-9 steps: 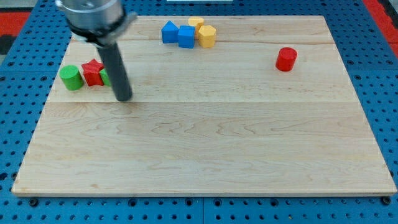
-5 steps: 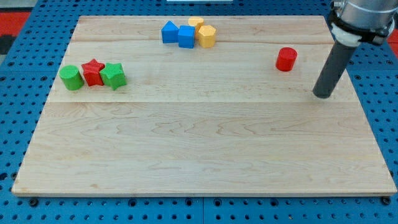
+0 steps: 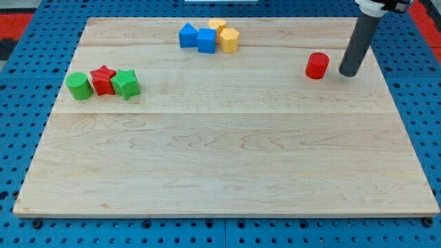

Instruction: Move red circle close to the green star

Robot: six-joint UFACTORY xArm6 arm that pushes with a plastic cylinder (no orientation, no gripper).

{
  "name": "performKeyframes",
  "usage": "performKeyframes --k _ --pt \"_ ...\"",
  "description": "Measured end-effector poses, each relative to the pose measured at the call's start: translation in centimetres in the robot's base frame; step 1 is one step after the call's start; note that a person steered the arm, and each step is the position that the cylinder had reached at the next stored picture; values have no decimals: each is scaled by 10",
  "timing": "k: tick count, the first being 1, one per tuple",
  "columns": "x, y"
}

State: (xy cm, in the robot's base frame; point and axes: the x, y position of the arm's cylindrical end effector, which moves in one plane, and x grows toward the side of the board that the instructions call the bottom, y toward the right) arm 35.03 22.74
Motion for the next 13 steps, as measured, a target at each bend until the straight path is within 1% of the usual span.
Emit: performKeyframes --k 1,2,3,4,5,6,7,9,10,11,12,13 --pt "-14 1" --pt "-38 -2" --pt "-42 -34" --pt "-4 -21" --pt "3 -45" --pt "-12 -88" --pt "-14 -128" --pt "-14 -96" --pt "-15 -94" --pt "-16 -109" --pt "-1 -125" --pt "0 -168"
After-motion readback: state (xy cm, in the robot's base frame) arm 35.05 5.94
